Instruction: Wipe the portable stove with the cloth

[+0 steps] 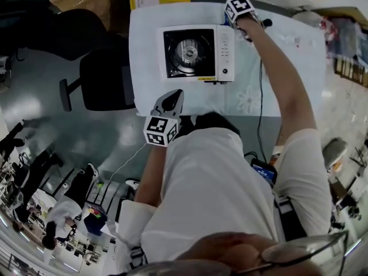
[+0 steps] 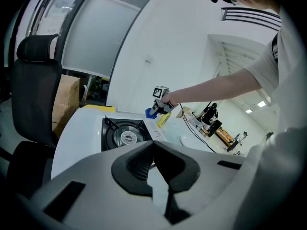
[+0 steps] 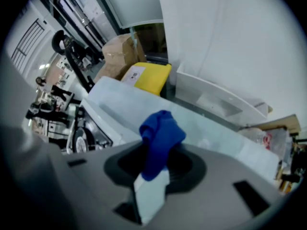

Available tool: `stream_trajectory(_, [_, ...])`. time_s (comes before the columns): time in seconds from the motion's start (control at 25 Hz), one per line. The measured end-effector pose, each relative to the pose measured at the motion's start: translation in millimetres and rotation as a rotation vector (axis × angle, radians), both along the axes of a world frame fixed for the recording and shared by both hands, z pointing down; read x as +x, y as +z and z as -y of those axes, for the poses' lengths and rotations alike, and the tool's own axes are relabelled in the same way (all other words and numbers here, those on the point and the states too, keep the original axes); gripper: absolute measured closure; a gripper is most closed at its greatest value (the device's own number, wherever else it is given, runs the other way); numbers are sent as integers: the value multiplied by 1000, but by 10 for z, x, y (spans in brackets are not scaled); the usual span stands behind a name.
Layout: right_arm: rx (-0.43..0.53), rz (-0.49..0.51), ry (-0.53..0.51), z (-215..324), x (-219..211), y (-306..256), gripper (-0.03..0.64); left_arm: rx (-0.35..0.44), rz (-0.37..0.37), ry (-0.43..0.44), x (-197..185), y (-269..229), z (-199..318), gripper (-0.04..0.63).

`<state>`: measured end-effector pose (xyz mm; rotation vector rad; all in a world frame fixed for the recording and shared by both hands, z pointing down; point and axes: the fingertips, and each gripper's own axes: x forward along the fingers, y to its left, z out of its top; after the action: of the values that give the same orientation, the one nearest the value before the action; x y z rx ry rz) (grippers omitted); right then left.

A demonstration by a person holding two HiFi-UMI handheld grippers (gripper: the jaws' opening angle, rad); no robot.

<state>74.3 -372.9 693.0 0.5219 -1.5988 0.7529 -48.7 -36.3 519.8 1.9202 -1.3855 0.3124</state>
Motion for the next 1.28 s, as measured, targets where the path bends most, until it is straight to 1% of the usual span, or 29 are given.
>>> stream_trajectory(0.16, [39,40,-29,-11,-16,-189,494,12,5,-5,68,-69,-5,563])
stream_trajectory(0.36, [57,76,-47,-110,65,-394,494,30,24,0,175,-163,-58,563])
stream_trajectory(0.56, [62,109,-83,-340,109,-598,494,49,39,-3,226,-250,-131,563])
stream_trajectory(0.8, [72,163,-109,-691,231,-765,493,69,26,-12,183,-348,-225,563])
stream_trajectory(0.96, [95,206,-95,-901,295,-875,492,94,23,2,96,-421,-266,563])
stream_trajectory(1.28, [148,242,-36,-1469,360,-1093,492,123,12,44,-88,-528,-448,563])
